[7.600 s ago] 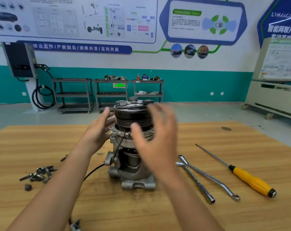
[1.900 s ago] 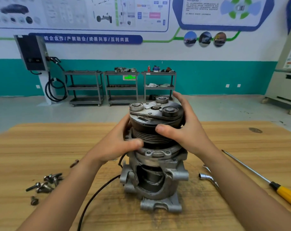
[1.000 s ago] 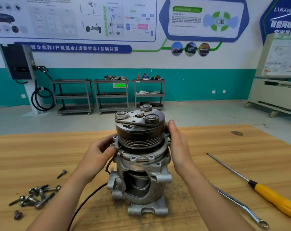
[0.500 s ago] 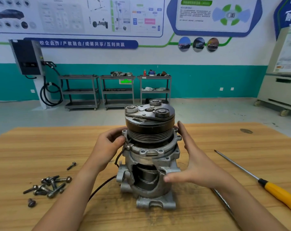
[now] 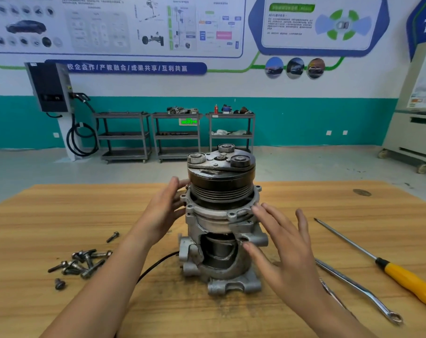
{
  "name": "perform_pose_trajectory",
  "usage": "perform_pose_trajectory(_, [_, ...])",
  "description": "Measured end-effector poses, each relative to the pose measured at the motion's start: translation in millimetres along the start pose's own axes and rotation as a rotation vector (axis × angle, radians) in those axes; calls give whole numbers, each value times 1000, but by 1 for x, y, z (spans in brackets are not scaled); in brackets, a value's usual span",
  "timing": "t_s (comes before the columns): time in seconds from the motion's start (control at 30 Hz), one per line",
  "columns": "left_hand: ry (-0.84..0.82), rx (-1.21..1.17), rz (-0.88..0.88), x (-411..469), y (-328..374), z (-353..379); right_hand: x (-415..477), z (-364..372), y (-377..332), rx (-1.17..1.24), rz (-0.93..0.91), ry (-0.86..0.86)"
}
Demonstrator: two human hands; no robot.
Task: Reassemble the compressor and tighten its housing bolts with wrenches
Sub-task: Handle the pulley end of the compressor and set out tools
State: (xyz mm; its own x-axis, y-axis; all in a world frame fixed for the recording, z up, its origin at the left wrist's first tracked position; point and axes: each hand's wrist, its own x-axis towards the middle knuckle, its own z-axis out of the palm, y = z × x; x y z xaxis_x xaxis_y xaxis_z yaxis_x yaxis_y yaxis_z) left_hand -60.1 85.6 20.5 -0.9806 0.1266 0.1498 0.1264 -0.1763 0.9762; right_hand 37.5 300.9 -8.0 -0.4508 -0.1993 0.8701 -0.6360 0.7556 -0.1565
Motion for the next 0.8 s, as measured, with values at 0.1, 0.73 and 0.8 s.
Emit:
perform_pose_trajectory(0.1, [-72,154,104,-21,-9,-8,-2,4,-4,-1,-3,32])
perform_pose_trajectory(0.73, [-118,539,372,-30,28,24,88,1,29,787,593,-410])
perform_pose_trajectory(0.8, [-172,536,380,-27,32,27,90,7,36,778,509,-412])
